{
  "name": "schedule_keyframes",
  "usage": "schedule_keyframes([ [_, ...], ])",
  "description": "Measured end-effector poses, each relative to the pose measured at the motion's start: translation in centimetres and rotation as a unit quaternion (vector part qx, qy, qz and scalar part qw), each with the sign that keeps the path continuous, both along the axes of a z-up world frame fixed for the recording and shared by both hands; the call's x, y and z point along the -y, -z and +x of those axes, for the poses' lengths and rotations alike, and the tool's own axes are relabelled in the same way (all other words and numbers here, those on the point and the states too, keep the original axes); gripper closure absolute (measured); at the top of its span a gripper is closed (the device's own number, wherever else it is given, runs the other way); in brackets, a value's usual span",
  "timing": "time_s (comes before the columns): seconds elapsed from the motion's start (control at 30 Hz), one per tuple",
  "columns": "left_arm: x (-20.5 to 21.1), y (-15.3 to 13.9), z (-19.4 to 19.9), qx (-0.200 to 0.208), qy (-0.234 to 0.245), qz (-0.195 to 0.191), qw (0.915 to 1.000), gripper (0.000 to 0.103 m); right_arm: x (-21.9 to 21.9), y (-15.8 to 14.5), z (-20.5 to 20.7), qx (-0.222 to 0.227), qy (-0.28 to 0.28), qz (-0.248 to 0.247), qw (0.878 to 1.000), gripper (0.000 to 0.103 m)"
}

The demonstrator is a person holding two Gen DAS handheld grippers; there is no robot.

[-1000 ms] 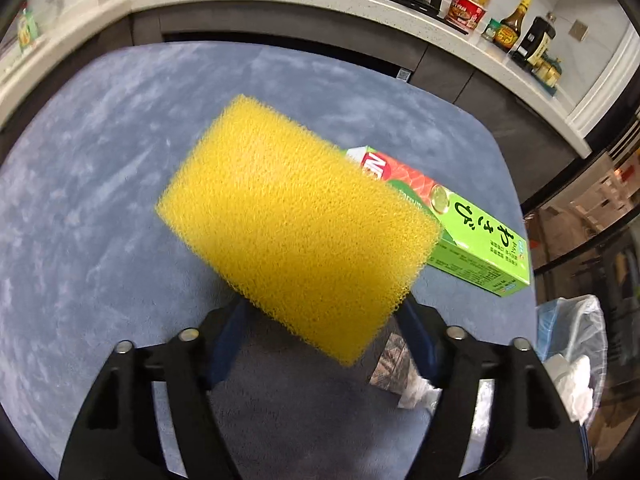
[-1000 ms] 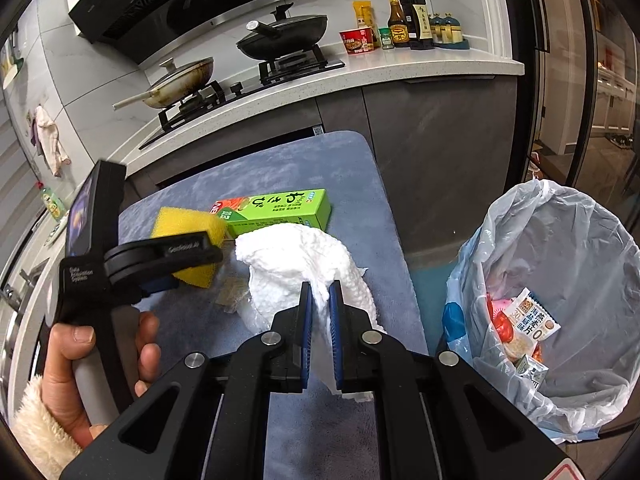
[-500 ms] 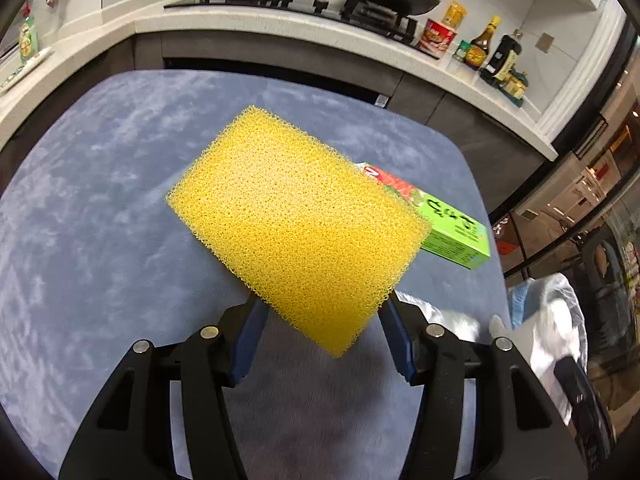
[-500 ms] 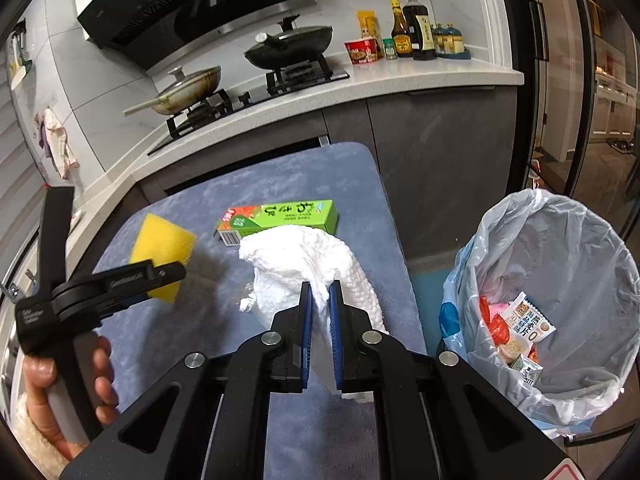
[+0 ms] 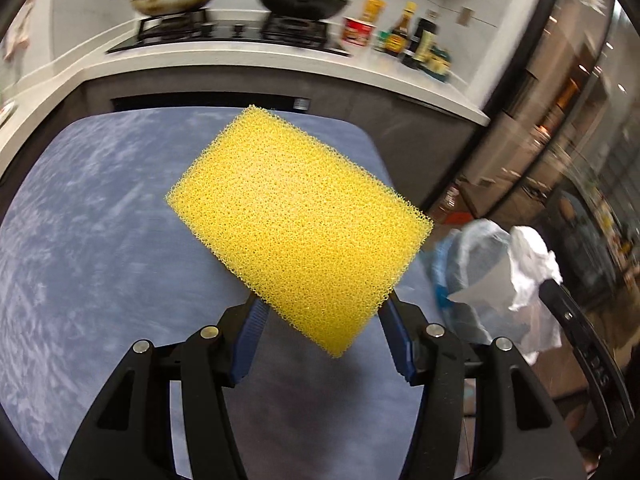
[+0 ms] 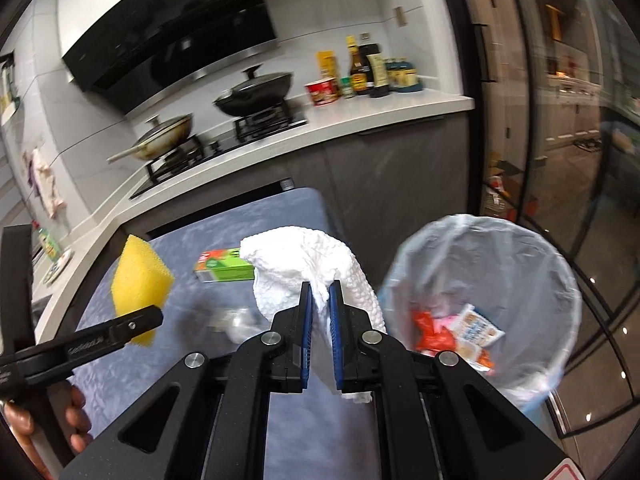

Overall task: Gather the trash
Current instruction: 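Carry the tissue and sponge over the bin and open both tools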

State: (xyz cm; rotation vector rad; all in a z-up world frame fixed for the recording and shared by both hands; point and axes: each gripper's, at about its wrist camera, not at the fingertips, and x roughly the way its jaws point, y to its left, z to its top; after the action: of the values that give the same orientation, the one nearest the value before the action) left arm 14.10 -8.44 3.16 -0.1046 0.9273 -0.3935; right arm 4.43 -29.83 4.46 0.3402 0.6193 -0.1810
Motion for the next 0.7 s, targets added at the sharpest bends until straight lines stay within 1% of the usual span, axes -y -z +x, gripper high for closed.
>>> schedule_keyframes([
  [0.17,4.9,-0.1,-1.9,-0.001,0.057,-0.002,0.9984,0.051,3.9,0.4,-2.9,-0.005,0.047,0.002,0.999,0.095],
  [0.33,10.3,-0.2,-3.5,-0.002,0.122,-0.008,0.9925,0.051,8.2,1.0,-5.4,-0.014,0.09,0.003,0.996,0.095],
  [0.5,16.1,0.3,-4.6,-0.007,0.178,-0.004,0.984,0.051,11.0,1.9,-6.2,-0.024,0.111,0.002,0.993,0.095],
  [0.7,21.7,1.9,-4.9,-0.029,0.216,-0.002,0.9759,0.051,13.6,3.2,-6.2,-0.034,0.124,0.007,0.992,0.095],
])
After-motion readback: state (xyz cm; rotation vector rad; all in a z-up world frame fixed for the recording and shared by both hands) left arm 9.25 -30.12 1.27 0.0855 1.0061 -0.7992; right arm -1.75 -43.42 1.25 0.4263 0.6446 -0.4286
